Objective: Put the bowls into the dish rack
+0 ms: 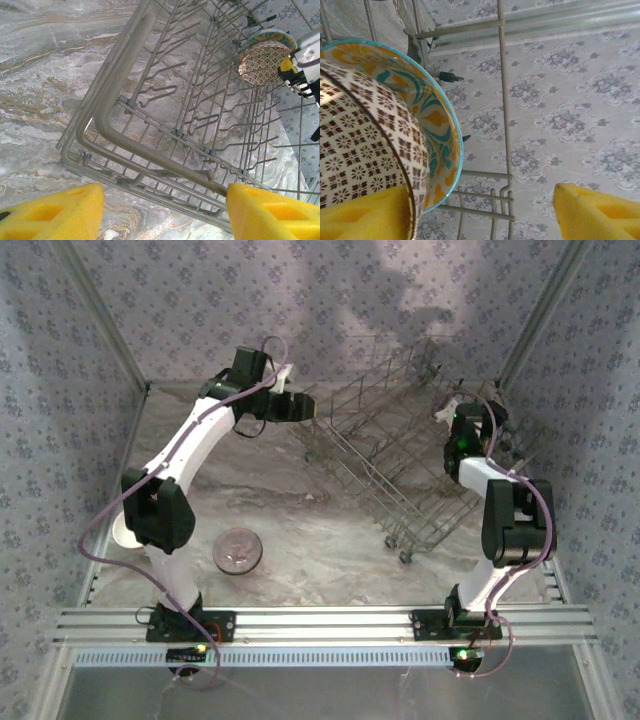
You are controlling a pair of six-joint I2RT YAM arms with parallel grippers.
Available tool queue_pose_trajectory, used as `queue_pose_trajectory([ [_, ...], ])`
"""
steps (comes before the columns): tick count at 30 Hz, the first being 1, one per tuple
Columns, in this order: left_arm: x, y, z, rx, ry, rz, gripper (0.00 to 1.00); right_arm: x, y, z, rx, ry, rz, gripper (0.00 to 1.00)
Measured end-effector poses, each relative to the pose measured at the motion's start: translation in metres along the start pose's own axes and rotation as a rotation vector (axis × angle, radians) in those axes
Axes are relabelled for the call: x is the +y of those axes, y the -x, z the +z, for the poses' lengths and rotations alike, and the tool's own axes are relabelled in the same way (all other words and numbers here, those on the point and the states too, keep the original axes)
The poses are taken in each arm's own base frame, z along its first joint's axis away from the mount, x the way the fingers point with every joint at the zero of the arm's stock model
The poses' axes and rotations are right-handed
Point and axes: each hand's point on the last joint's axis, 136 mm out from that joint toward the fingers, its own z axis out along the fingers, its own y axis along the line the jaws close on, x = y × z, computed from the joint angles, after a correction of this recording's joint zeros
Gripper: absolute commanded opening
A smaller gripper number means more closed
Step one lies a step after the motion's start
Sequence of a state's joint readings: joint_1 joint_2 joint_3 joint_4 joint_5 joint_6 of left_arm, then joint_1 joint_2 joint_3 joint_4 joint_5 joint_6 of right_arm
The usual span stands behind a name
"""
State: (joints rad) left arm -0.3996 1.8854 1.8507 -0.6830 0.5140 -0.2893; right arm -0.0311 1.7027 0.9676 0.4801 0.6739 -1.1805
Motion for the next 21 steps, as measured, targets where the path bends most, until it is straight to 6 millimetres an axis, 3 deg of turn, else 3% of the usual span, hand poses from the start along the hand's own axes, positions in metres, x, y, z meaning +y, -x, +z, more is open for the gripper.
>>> queue_pose_trajectory([
  [12,0.003,0.004,0.000,0.011,0.020,-0.035,0.66,0.002,0.000,0.005,0.021,0.101,0.056,0.86],
  [21,0.006,0.006,-0.001,0.010,0.024,-0.052,0.66,0.000,0.004,-0.008,0.012,0.125,0.081,0.86],
])
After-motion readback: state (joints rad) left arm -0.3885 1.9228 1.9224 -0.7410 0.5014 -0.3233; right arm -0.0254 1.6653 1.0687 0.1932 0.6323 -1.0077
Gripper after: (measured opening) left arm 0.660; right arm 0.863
